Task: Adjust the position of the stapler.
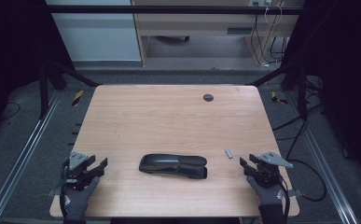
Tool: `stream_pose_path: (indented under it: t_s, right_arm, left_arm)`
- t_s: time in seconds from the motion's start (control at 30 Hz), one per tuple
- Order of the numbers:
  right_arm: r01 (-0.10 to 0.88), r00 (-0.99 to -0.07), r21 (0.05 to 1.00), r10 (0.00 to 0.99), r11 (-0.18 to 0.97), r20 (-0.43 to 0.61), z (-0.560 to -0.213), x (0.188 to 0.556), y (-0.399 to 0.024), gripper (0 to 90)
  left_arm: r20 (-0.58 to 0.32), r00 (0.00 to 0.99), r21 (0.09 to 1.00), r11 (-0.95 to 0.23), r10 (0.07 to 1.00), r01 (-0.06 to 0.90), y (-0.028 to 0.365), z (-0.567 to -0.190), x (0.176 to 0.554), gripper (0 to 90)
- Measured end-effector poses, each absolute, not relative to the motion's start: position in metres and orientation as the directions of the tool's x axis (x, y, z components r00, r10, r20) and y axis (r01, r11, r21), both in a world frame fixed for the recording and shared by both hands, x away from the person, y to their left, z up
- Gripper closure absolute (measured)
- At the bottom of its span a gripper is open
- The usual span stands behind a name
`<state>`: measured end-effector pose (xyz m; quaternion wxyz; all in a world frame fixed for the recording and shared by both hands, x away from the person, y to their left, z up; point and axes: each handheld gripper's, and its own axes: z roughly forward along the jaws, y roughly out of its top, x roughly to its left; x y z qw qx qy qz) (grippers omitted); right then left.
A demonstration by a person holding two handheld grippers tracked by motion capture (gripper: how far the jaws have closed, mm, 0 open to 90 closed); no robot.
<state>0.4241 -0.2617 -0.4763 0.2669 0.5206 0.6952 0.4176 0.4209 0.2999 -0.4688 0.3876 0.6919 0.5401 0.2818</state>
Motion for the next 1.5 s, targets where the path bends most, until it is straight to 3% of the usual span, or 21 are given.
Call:
stream_pose_path:
  t_s: [0.37,0.67,1.1,1.5]
  right_arm:
    - [0.490,-0.462,0.854,0.883,0.175,0.084,-0.471,0.415,-0.223,81.5]
    - [0.500,-0.522,0.843,0.846,0.200,0.109,-0.476,0.411,-0.198,89.8]
    - [0.505,-0.565,0.833,0.816,0.225,0.122,-0.481,0.404,-0.179,90.0]
    - [0.492,-0.578,0.843,0.806,0.216,0.131,-0.478,0.402,-0.173,90.0]
  left_arm:
    - [0.024,0.324,0.867,-0.181,0.946,0.464,0.274,-0.449,0.406,49.0]
    - [0.058,0.393,0.878,-0.234,0.918,0.418,0.248,-0.431,0.397,45.4]
    - [0.131,0.518,0.858,-0.358,0.845,0.368,0.194,-0.416,0.402,43.4]
    - [0.207,0.611,0.828,-0.470,0.764,0.307,0.144,-0.409,0.407,47.5]
